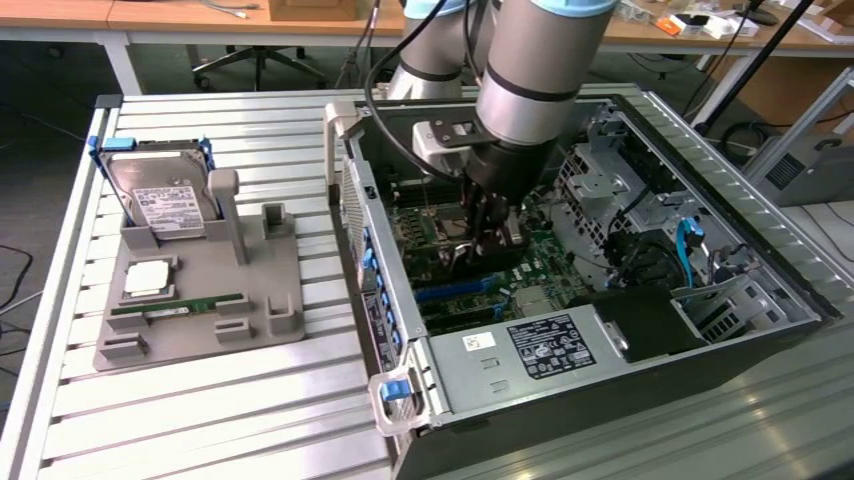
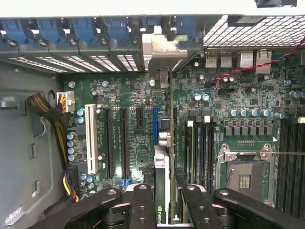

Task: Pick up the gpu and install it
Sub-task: 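Insert the gpu into the slot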

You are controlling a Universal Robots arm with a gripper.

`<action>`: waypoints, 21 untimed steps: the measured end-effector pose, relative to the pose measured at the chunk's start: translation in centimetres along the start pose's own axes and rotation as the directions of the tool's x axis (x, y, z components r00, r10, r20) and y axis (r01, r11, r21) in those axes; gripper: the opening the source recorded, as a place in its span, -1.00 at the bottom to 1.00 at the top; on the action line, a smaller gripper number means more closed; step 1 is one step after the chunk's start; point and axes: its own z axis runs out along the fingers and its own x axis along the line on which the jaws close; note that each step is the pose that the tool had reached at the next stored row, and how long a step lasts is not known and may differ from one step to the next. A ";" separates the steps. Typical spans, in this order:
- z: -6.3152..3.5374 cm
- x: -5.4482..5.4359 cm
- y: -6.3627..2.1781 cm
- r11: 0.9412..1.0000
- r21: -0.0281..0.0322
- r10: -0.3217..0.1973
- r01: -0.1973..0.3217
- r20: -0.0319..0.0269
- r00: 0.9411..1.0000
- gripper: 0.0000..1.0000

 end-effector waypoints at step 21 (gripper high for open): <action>0.08 0.1 0.50 1.000 0.000 0.000 0.000 0.000 1.000 -0.47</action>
